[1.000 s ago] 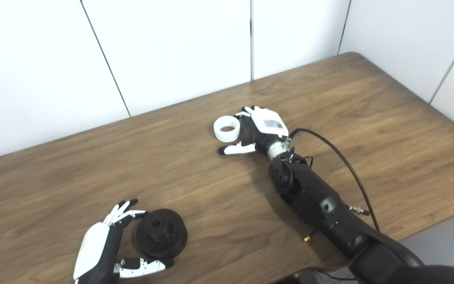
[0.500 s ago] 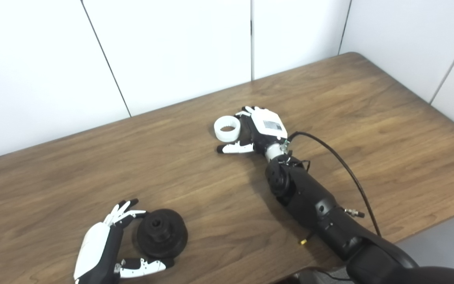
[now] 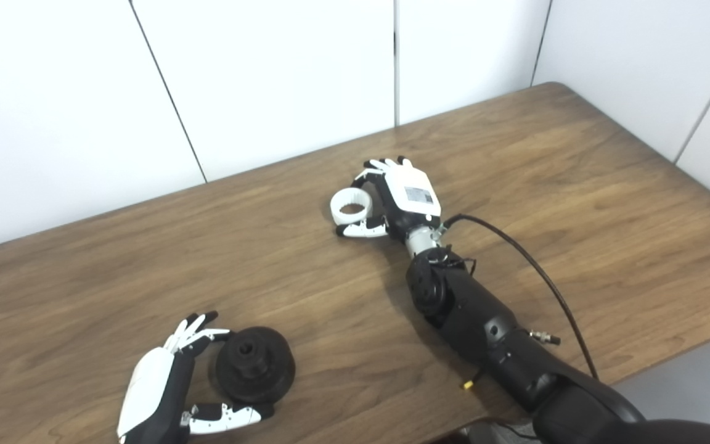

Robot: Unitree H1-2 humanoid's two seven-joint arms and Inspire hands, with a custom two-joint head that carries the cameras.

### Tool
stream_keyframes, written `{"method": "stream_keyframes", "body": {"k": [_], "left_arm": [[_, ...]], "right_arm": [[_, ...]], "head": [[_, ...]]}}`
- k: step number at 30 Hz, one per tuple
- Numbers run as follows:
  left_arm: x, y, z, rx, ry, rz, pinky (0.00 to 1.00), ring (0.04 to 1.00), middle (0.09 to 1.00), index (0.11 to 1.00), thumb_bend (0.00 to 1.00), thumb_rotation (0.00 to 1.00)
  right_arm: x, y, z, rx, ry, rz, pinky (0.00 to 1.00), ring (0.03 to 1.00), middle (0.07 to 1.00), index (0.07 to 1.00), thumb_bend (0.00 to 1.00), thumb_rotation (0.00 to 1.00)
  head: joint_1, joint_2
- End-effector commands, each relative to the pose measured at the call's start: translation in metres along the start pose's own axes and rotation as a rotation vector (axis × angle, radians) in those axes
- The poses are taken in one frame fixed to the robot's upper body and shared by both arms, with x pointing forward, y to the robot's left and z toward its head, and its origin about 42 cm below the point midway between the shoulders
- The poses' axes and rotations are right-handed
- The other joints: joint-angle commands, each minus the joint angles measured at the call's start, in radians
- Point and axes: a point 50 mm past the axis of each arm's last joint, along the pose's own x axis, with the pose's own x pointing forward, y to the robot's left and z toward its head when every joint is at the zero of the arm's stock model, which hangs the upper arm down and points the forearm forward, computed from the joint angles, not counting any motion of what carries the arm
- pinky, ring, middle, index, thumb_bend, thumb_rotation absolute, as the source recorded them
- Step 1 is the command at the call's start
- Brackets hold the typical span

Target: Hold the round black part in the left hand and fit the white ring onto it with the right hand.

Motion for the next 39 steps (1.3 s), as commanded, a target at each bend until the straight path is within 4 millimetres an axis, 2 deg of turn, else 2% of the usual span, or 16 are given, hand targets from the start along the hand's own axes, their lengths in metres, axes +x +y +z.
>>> {"method": "stream_keyframes", "body": {"k": [1, 20, 30, 33, 36, 37, 39], "left_arm": [[-0.002, 0.0, 0.002, 0.029, -0.004, -0.014, 0.98, 0.983, 0.929, 0.592, 0.9, 0.22], [-0.001, -0.001, 0.001, 0.03, -0.004, -0.008, 0.98, 0.979, 0.93, 0.591, 0.9, 0.24], [0.002, -0.002, 0.002, 0.033, 0.0, -0.008, 0.98, 0.981, 0.93, 0.595, 0.9, 0.24], [0.003, -0.003, 0.004, 0.027, 0.001, -0.01, 0.99, 0.988, 0.932, 0.595, 0.9, 0.24], [0.005, -0.006, 0.007, 0.027, 0.001, -0.011, 0.99, 0.99, 0.932, 0.596, 0.89, 0.24], [0.006, -0.009, 0.009, 0.026, 0.002, -0.012, 0.99, 0.991, 0.932, 0.596, 0.89, 0.24], [0.008, -0.013, 0.013, 0.031, 0.005, -0.011, 0.97, 0.988, 0.93, 0.598, 0.89, 0.24]], "right_arm": [[0.005, -0.001, -0.003, -0.026, 0.008, -0.018, 1.0, 0.898, 0.85, 0.508, 0.53, 0.17], [0.001, -0.006, -0.003, 0.005, -0.047, -0.113, 1.0, 0.874, 0.807, 0.486, 0.51, 0.14], [-0.009, -0.03, 0.005, 0.048, -0.102, -0.149, 1.0, 0.884, 0.818, 0.486, 0.52, 0.14], [-0.014, -0.041, 0.009, 0.062, -0.125, -0.159, 1.0, 0.89, 0.819, 0.485, 0.52, 0.14], [-0.021, -0.053, 0.012, 0.076, -0.146, -0.165, 1.0, 0.892, 0.821, 0.486, 0.52, 0.14], [-0.023, -0.057, 0.012, 0.08, -0.156, -0.17, 1.0, 0.892, 0.821, 0.486, 0.52, 0.14], [-0.026, -0.065, 0.011, 0.091, -0.174, -0.173, 1.0, 0.888, 0.819, 0.486, 0.52, 0.14]], "head": [[-0.002, 0.002], [0.016, 0.008], [0.048, 0.016], [0.079, 0.02], [0.143, 0.027], [0.197, 0.033], [0.254, 0.038]]}}
